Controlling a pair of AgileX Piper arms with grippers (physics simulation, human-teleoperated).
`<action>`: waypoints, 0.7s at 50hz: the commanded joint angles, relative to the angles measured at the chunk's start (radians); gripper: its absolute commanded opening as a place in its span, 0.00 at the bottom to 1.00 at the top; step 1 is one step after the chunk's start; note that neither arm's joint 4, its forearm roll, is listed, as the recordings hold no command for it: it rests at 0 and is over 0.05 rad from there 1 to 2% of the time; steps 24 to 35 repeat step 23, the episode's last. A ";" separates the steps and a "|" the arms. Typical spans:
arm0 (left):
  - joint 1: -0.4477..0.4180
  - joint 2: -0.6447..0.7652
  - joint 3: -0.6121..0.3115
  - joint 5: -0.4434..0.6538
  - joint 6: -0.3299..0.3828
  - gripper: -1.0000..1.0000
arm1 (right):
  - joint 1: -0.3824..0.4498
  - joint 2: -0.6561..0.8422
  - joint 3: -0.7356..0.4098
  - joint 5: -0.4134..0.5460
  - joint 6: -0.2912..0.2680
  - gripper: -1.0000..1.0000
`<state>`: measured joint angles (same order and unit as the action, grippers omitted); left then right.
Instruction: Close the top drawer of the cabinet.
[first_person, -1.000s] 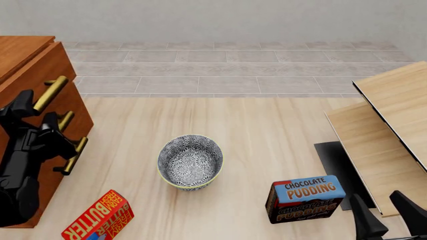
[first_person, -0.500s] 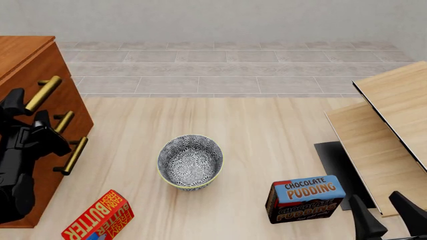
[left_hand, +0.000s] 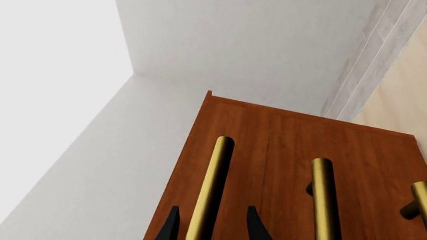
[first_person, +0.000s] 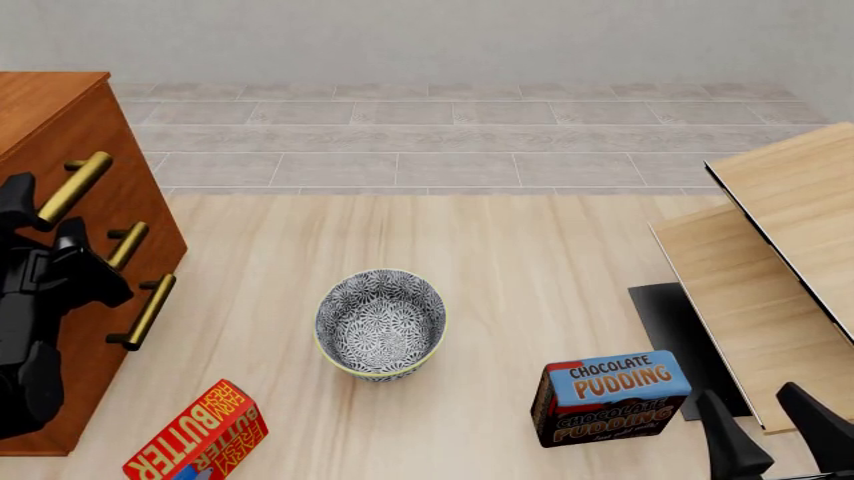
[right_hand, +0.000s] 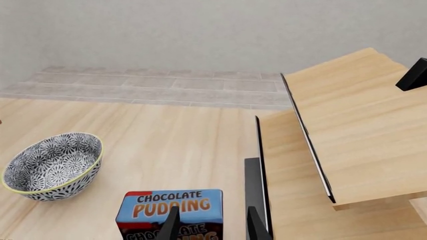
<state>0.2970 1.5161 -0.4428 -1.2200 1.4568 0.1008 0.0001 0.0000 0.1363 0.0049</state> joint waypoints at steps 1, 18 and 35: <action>0.037 0.021 -0.025 0.000 -0.006 1.00 | 0.005 0.000 0.000 0.004 -0.002 1.00; 0.062 0.024 -0.027 0.000 -0.011 1.00 | 0.010 0.000 0.000 0.008 -0.006 1.00; 0.056 0.029 -0.029 0.000 -0.019 1.00 | 0.009 0.000 0.000 0.011 -0.009 1.00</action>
